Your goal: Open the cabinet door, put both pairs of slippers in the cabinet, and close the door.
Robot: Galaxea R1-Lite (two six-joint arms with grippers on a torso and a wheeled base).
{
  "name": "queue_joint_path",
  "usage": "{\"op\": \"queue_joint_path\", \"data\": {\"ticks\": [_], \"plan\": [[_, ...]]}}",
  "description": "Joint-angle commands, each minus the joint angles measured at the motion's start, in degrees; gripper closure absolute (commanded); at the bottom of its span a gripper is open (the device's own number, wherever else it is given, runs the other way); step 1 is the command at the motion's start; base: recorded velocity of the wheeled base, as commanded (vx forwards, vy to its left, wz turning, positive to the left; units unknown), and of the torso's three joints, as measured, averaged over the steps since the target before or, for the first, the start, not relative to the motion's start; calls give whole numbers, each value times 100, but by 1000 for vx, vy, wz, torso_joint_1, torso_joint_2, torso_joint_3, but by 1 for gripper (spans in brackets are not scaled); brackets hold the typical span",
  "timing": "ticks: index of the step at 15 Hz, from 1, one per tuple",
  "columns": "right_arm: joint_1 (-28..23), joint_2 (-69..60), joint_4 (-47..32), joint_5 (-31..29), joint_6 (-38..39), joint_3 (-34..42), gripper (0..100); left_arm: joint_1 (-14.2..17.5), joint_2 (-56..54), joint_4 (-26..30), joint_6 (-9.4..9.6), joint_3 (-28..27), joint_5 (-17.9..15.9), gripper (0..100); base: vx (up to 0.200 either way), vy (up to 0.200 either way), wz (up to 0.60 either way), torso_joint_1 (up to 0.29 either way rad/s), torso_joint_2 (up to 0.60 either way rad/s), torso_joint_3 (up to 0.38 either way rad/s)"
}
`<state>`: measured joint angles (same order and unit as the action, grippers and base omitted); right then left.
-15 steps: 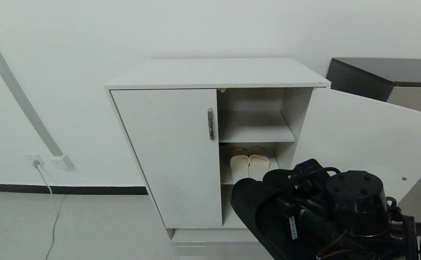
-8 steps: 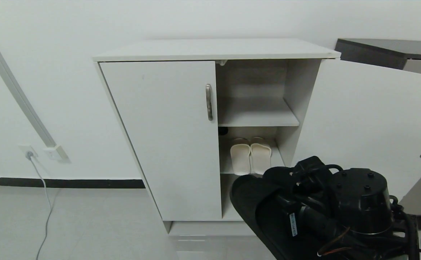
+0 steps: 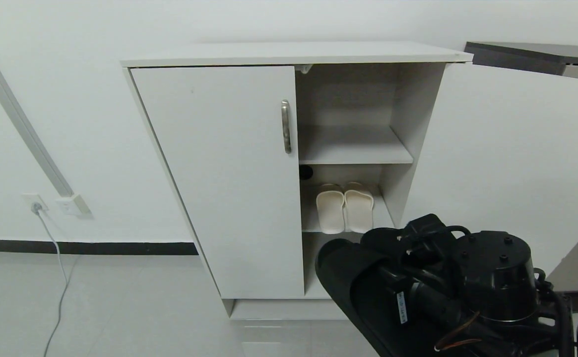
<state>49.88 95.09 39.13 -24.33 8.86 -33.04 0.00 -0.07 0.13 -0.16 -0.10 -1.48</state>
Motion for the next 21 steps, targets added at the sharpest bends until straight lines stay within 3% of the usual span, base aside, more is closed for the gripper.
{"op": "queue_joint_path", "data": {"ticks": [1,3,5,7,9,11,15,21], "plan": [[13,98,24,16,-69,-27,100,0,7,-5,-2,1,-2,100,0,0,0,0,0,0],[92,432,385,-414,-157,-344,100,0,7,-5,-2,1,-2,100,0,0,0,0,0,0],[276,985,130,-1627,318,-1486,100,0,7,4,-2,1,-2,100,0,0,0,0,0,0],[311,1065,-644,-2032,608,-2146,100,0,7,-5,-2,1,-2,100,0,0,0,0,0,0],[320,950,-2287,-2216,1258,-3209,100,0,7,4,-2,1,-2,100,0,0,0,0,0,0],[320,898,-2911,-2559,1302,-3772,100,0,7,-5,-2,1,-2,100,0,0,0,0,0,0],[311,775,-2858,-2629,845,-3982,100,0,7,-5,-11,1,-2,100,0,0,0,0,0,0],[294,924,-2700,-2629,836,-3965,100,0,7,4,-19,1,7,100,33,0,0,1,0,1]]}}
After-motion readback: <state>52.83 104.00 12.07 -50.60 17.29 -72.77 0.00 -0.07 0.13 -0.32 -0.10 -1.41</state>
